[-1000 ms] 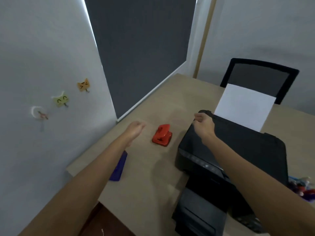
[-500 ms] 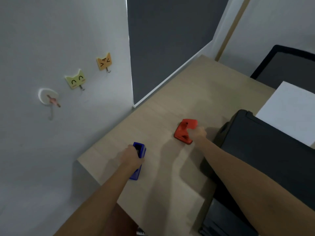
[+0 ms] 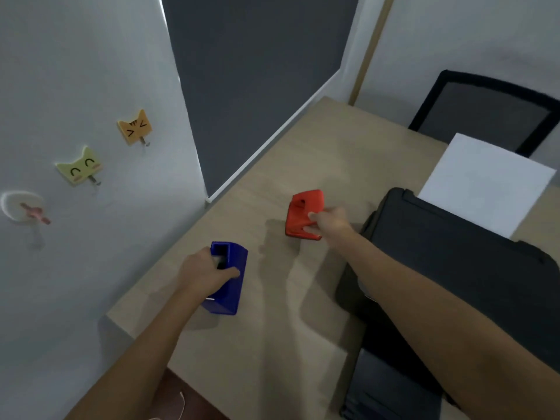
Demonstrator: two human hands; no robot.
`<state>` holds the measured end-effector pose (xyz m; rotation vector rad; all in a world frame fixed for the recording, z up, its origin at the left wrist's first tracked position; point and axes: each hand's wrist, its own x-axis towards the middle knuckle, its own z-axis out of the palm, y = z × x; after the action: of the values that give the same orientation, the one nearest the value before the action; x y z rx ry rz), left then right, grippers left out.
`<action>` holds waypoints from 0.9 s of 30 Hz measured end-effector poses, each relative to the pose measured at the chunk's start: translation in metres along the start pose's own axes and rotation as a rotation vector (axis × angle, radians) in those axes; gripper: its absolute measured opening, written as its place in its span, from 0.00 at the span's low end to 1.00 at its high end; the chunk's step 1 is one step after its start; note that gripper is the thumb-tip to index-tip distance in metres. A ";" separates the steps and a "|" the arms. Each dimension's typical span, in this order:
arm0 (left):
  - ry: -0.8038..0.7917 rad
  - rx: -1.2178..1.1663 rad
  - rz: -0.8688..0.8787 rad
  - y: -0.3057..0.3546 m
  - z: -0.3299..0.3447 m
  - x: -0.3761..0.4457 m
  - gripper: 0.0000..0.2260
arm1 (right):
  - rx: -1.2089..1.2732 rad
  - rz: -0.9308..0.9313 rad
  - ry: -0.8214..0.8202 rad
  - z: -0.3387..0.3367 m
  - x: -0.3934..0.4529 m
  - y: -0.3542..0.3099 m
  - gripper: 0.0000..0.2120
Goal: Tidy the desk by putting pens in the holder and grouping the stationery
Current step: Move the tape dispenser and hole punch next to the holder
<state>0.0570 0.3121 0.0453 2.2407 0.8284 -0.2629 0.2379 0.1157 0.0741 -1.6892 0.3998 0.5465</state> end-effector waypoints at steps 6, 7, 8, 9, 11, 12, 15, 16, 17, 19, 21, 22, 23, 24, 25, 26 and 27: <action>0.020 -0.061 0.222 0.103 -0.036 -0.044 0.18 | 0.162 -0.137 -0.085 -0.082 -0.063 -0.056 0.22; 0.014 -0.084 0.246 0.123 -0.037 -0.056 0.16 | 0.176 -0.163 -0.080 -0.103 -0.073 -0.061 0.24; 0.009 -0.104 0.272 0.143 -0.034 -0.070 0.14 | 0.186 -0.187 -0.064 -0.127 -0.084 -0.064 0.25; 0.004 -0.119 0.302 0.164 -0.031 -0.086 0.11 | 0.199 -0.213 -0.054 -0.151 -0.094 -0.067 0.25; -0.035 -0.141 0.362 0.200 -0.019 -0.116 0.10 | 0.215 -0.246 -0.015 -0.202 -0.114 -0.068 0.24; -0.060 -0.146 0.386 0.218 -0.006 -0.132 0.10 | 0.215 -0.265 0.013 -0.232 -0.127 -0.065 0.23; -0.126 -0.160 0.424 0.265 0.032 -0.176 0.19 | 0.253 -0.290 0.070 -0.314 -0.158 -0.054 0.18; -0.150 -0.141 0.447 0.282 0.051 -0.193 0.20 | 0.266 -0.297 0.095 -0.346 -0.170 -0.047 0.18; -0.174 -0.122 0.475 0.299 0.073 -0.212 0.19 | 0.286 -0.303 0.124 -0.380 -0.179 -0.037 0.17; -0.231 -0.104 0.522 0.325 0.106 -0.244 0.15 | 0.319 -0.309 0.158 -0.429 -0.194 -0.019 0.14; -0.273 -0.046 0.561 0.346 0.140 -0.274 0.15 | 0.329 -0.295 0.206 -0.473 -0.204 0.000 0.12; -0.295 -0.015 0.575 0.355 0.161 -0.290 0.16 | 0.330 -0.282 0.236 -0.497 -0.211 0.013 0.11; -0.320 0.001 0.585 0.362 0.180 -0.303 0.16 | 0.334 -0.271 0.261 -0.519 -0.215 0.024 0.10; -0.350 0.012 0.598 0.369 0.202 -0.317 0.15 | 0.345 -0.267 0.285 -0.540 -0.220 0.036 0.08; -0.380 0.030 0.612 0.376 0.225 -0.332 0.15 | 0.361 -0.258 0.309 -0.563 -0.224 0.050 0.07; -0.412 0.052 0.623 0.381 0.247 -0.344 0.15 | 0.375 -0.245 0.332 -0.582 -0.228 0.063 0.06; -0.442 0.073 0.626 0.384 0.267 -0.351 0.16 | 0.388 -0.235 0.349 -0.596 -0.229 0.075 0.06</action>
<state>0.0434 -0.2479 0.2129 2.2594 -0.1233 -0.4629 0.0878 -0.4921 0.2208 -1.4250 0.5131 -0.0067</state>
